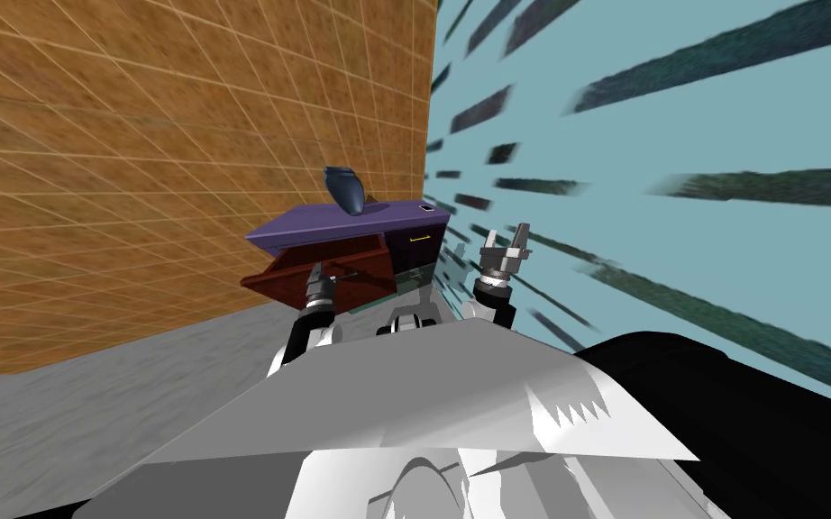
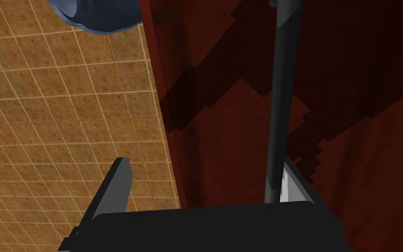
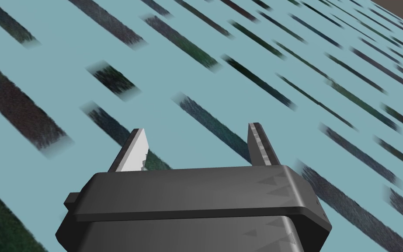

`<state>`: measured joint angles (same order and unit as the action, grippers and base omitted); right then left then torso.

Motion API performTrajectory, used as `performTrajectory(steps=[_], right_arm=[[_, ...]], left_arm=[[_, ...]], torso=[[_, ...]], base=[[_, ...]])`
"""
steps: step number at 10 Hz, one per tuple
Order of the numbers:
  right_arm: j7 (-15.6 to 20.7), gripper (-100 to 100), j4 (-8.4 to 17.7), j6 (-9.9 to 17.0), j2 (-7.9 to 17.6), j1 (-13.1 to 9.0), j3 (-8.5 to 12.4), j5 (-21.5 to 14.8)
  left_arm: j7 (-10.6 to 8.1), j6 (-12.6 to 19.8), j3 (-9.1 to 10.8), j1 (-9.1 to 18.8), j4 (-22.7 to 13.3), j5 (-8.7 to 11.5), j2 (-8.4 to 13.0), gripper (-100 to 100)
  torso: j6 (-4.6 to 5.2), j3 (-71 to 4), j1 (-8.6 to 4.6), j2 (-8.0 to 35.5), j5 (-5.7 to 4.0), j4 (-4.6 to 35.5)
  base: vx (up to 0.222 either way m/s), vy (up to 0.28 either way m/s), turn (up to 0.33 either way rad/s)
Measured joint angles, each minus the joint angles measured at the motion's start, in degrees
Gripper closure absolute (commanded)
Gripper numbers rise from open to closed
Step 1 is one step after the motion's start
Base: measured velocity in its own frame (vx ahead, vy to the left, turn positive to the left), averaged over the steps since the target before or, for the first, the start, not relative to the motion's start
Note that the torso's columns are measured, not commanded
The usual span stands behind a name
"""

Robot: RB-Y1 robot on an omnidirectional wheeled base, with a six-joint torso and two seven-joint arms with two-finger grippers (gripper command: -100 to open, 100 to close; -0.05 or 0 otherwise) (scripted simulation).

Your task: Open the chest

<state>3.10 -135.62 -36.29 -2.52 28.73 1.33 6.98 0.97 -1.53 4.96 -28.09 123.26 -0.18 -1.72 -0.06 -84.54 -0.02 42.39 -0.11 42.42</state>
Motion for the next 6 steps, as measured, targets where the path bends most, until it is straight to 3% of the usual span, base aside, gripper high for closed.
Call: performTrajectory(steps=[1, 6], right_arm=[[0.0, 0, 0.0, 0.0, 0.0, 0.0, 0.0, 0.0], [0.0, 0, 0.0, 0.0, 0.0, 0.0, 0.0, 0.0]], left_arm=[[-0.07, 0.23, -0.01, -0.1, 0.11, 0.03, 0.02, 0], [-0.07, 0.28, -0.03, -0.14, 0.0, 0.03, 0.01, 0]], torso=[[0.05, 0.01, 0.01, -0.03, 0.04, -0.04], [0.06, -0.03, 0.01, -0.1, 0.1, -0.13]], base=[[0.0, 0.0, 0.0], [0.0, 0.0, 0.0]])
